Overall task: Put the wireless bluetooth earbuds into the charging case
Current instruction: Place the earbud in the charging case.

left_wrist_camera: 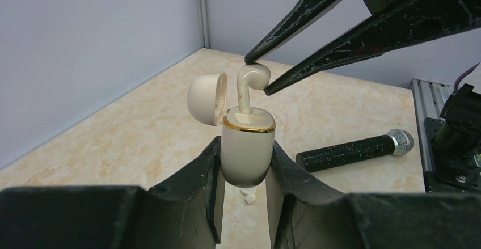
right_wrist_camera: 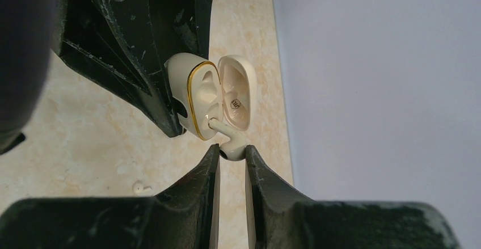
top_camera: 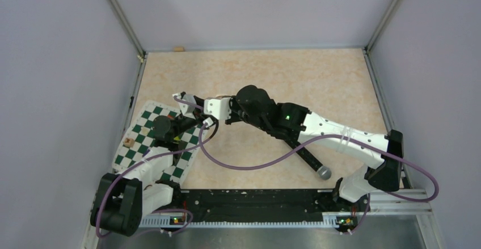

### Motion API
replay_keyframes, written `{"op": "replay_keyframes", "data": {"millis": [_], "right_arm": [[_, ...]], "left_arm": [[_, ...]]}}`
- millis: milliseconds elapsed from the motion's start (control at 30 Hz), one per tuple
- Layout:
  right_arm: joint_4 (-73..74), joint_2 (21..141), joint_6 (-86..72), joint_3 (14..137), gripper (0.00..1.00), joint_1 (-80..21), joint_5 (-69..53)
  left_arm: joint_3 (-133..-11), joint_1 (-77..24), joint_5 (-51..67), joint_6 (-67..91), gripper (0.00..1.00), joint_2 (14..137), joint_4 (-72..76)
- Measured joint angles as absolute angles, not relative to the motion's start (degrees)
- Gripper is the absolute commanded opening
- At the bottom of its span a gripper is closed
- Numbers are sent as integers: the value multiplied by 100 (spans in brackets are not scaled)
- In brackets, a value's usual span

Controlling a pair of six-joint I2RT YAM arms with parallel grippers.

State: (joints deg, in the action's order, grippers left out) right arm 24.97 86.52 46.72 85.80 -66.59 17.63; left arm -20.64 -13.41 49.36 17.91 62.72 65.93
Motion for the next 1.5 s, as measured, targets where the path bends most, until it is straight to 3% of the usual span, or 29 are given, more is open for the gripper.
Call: {"op": "replay_keyframes", "data": {"millis": [767, 1267, 1500], "right_arm": [[2652, 8707, 4515, 8757, 18, -6659, 1612], [2851, 8818, 4195, 9037, 25, -6672, 1232], [2899, 8838, 4128, 9131, 33, -6672, 1194]], "left_arm": [[-2064, -1315, 4991, 1940, 1, 6272, 6593], [-2067, -1260, 4965, 2016, 1, 6261, 6608], [-2067, -1219, 4963, 2119, 2, 6195, 6687]]}}
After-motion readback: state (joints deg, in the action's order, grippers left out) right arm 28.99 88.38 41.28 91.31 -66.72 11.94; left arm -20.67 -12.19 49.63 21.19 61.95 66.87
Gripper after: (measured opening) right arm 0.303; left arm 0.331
